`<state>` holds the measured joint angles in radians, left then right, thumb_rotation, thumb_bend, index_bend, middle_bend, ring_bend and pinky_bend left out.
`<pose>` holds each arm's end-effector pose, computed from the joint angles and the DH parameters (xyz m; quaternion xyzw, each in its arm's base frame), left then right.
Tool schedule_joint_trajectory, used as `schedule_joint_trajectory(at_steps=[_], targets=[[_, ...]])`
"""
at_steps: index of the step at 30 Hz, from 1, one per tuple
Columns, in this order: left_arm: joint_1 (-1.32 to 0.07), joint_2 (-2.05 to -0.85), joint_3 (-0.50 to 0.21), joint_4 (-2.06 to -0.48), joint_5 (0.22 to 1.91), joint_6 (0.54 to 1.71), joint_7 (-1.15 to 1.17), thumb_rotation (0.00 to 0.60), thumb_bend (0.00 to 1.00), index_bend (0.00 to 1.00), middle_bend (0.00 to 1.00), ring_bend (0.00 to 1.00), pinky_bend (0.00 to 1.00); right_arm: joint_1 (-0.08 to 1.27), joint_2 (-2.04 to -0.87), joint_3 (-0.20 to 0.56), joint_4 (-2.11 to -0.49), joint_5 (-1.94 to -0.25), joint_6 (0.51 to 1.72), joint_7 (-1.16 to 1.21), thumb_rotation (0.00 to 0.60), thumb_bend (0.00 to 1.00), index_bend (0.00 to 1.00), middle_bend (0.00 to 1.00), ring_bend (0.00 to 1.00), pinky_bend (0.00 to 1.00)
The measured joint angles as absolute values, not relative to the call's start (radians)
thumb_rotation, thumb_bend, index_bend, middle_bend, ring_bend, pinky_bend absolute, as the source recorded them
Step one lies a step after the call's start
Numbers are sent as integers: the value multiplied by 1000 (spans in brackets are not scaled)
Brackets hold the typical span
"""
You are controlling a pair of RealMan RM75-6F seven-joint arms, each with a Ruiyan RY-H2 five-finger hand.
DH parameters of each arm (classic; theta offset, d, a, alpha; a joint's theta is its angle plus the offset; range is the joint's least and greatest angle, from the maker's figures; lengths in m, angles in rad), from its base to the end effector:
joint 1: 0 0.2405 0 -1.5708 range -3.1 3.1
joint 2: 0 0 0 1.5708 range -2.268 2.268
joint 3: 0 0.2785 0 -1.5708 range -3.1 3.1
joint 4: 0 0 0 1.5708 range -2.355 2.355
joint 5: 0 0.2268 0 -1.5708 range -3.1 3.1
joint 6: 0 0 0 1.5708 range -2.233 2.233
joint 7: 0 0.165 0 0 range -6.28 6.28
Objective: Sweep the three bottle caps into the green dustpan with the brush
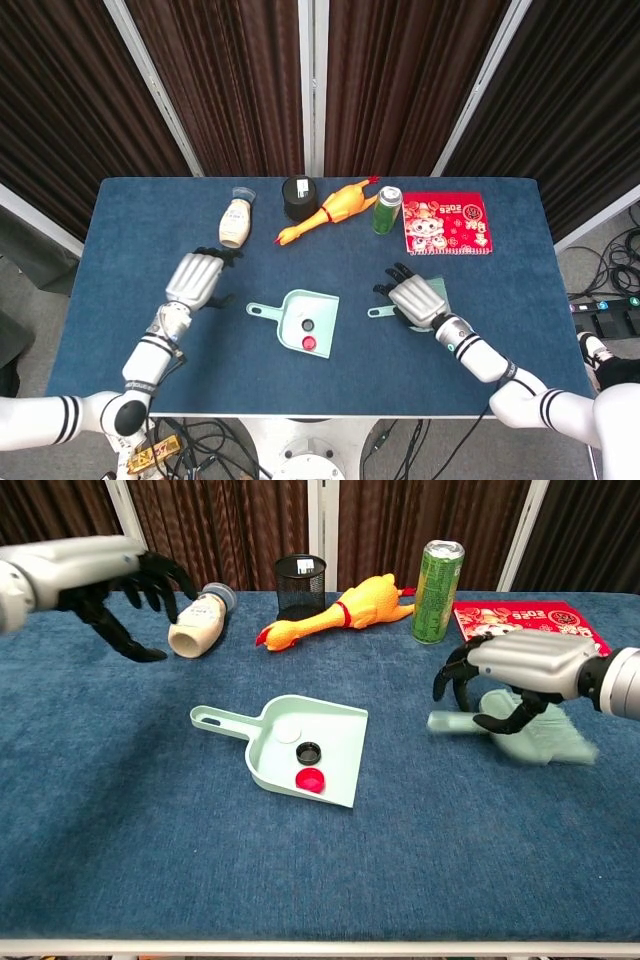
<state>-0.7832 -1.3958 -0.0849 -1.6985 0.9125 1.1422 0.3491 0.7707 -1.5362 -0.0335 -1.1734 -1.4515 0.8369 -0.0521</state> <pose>-0.1662 0.3688 0.0093 -0.6960 -0.4233 -0.3690 0.4476 -0.2330 -0.3815 -0.0540 0.8442 -0.2917 0.2673 0.3616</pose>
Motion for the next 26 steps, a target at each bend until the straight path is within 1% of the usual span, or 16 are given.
schedule_joint_trajectory(at_steps=[2,4,7,10,11,13,14,15,19,21,24,26], targets=[[-754,-1371,-80,-1697,937,1162,312,600,209,229,335,277,262,760,-1534,-28,-1193,-1420,829,-84,600,356,0,174,0,0],[-713,-1342,-71,-1692,977,1193,276,600,206,231,335,277,261,746,-1523,-21,-1218,-1403,837,-99,600,319,0,156,0,0],[-648,-1303,-51,-1676,1038,1240,225,600,210,250,336,277,259,719,-1497,-13,-1247,-1404,889,-97,600,282,0,166,0,0],[-581,-1274,-27,-1647,1090,1292,177,600,210,262,342,277,253,674,-1449,-7,-1291,-1413,985,-77,600,263,0,194,0,7],[-561,-1268,-21,-1636,1103,1309,161,600,201,263,342,277,249,656,-1430,-6,-1305,-1416,1019,-68,600,229,0,200,0,9],[-513,-1261,-9,-1606,1128,1354,124,600,175,263,342,277,242,605,-1376,-6,-1339,-1422,1105,-49,600,128,0,199,0,10],[-492,-1259,-4,-1591,1139,1376,109,600,163,263,342,277,237,579,-1351,-7,-1353,-1423,1143,-42,600,62,0,189,0,11],[-464,-1259,2,-1568,1155,1407,89,600,151,263,341,277,230,543,-1318,-8,-1373,-1424,1194,-33,600,36,0,178,0,11],[-367,-1261,23,-1483,1196,1499,33,600,122,263,334,270,210,413,-1227,-11,-1433,-1416,1350,1,600,16,0,156,0,10],[-318,-1258,36,-1461,1207,1526,14,600,120,263,331,253,201,342,-1188,-15,-1462,-1410,1426,24,600,26,0,160,0,10],[-261,-1251,51,-1456,1225,1557,7,600,120,263,330,250,194,255,-1147,-22,-1503,-1406,1516,61,600,63,0,170,0,10],[-231,-1247,57,-1462,1239,1586,11,600,120,263,330,250,193,211,-1135,-27,-1519,-1411,1561,85,600,69,0,178,0,11]])
